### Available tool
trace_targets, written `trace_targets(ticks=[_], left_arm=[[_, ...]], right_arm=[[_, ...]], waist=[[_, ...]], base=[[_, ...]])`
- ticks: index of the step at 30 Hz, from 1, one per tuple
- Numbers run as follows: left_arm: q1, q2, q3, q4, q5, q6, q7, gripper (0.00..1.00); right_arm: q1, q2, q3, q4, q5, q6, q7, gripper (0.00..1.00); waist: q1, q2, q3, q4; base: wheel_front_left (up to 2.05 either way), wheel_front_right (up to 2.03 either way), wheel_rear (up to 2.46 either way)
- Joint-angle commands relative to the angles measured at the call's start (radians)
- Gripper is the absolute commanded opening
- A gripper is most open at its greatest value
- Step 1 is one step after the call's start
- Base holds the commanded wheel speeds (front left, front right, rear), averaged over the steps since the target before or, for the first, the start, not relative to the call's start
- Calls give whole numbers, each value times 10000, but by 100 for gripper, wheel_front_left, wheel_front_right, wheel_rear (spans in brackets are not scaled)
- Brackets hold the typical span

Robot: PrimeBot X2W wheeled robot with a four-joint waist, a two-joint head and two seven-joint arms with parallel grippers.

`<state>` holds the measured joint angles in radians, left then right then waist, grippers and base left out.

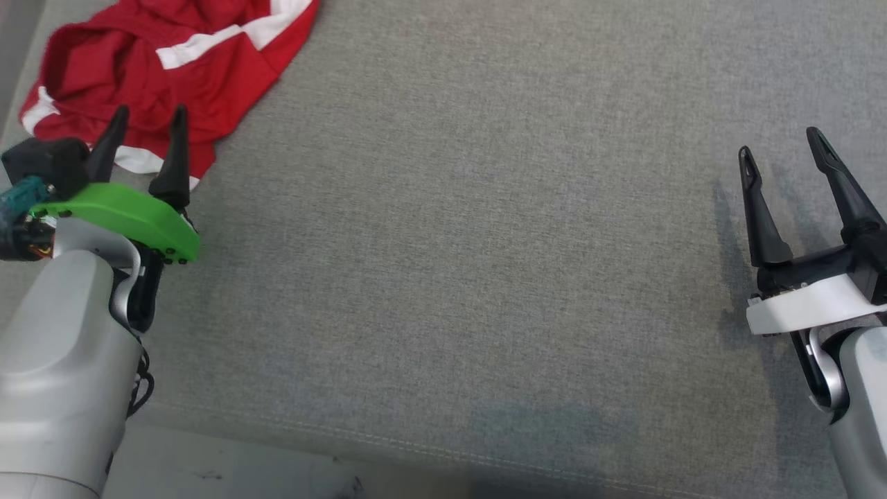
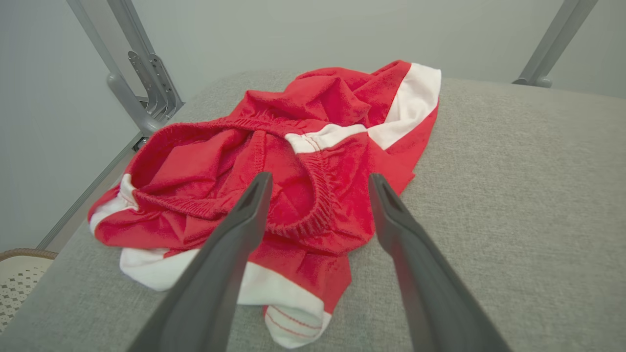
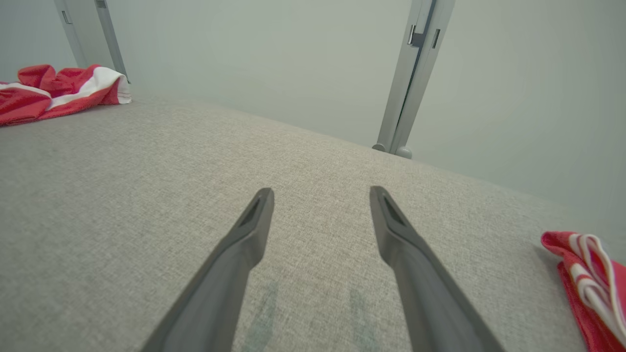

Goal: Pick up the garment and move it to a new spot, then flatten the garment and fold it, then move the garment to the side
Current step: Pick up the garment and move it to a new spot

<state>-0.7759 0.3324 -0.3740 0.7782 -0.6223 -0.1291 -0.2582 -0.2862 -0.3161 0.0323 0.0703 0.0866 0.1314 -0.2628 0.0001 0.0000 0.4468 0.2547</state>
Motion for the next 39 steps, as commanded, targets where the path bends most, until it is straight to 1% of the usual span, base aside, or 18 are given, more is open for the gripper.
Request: trace_targets(ticks=[1,6,8,9,10,11,13,16,20,23,28,29,30,34,35,39], left_arm=[[-369,150,-53,272,-71,-27,-63,100],[-1129,347,-296,1572,-288,-27,-58,100],[-1245,322,-429,2003,-422,-27,-53,100],[-1251,358,-529,2228,-392,-28,-7,28],[-1219,346,-732,2338,-317,-29,3,0],[-1200,347,-881,2388,-239,-31,-1,0],[-1292,476,-752,2163,-102,-31,1,0],[-1074,375,-337,1025,240,-37,-52,0],[-372,122,-163,-786,694,-29,-55,0],[110,-4,-553,-1908,722,-30,-57,0],[767,-185,-1695,-3758,112,-30,57,0],[873,-207,-1907,-4179,-27,-30,157,0],[873,-207,-1907,-4179,-27,-30,157,0],[1424,-547,-2759,-5863,-520,-30,690,0],[1514,-671,-2902,-6206,-600,0,824,0],[1828,-1172,-3358,-6951,-610,490,1307,0]], right_arm=[[-155,-59,25,-85,46,-14,-28,100],[-315,-71,142,-284,93,-14,-28,100],[-333,-8,117,-331,99,-14,-28,100],[-319,43,107,-323,101,-14,-28,100],[-296,113,97,-300,115,-14,-28,100],[-244,180,78,-262,131,-16,-28,100],[-114,366,-13,-184,192,-16,-28,100],[142,690,47,102,126,-14,-28,100],[347,1186,241,434,199,-14,-28,100],[539,1534,439,690,218,-14,-28,100],[851,1885,557,951,255,-14,-28,100],[907,1926,543,975,253,-14,-28,100],[907,1926,543,975,253,-14,-28,100],[1130,2059,369,1009,264,-14,-28,100],[1174,2078,287,986,264,-14,-28,100],[1341,2210,50,966,203,-14,-28,100]], waist=[[-1,0,1555,-1008],[-1,0,1785,-1287],[-1,0,1777,-1352],[-1,0,1736,-1379],[-1,0,1656,-1404],[-1,0,1558,-1418],[-1,0,1329,-1388],[-1,0,791,-1358],[-1,0,-126,-1495],[-1,0,-868,-1679],[-1,0,-2007,-2086],[-1,0,-2153,-2157],[-1,0,-2153,-2157],[-1,0,-2530,-2462],[-1,0,-2557,-2520],[-1,0,-2590,-2763]], base=[[0,0,0],[0,0,0],[0,0,0],[0,0,0],[0,0,0],[0,0,0],[0,0,0],[0,0,0],[0,0,0],[0,0,0],[0,0,0],[0,0,0],[0,0,0],[0,0,0],[0,0,0],[0,0,0]])
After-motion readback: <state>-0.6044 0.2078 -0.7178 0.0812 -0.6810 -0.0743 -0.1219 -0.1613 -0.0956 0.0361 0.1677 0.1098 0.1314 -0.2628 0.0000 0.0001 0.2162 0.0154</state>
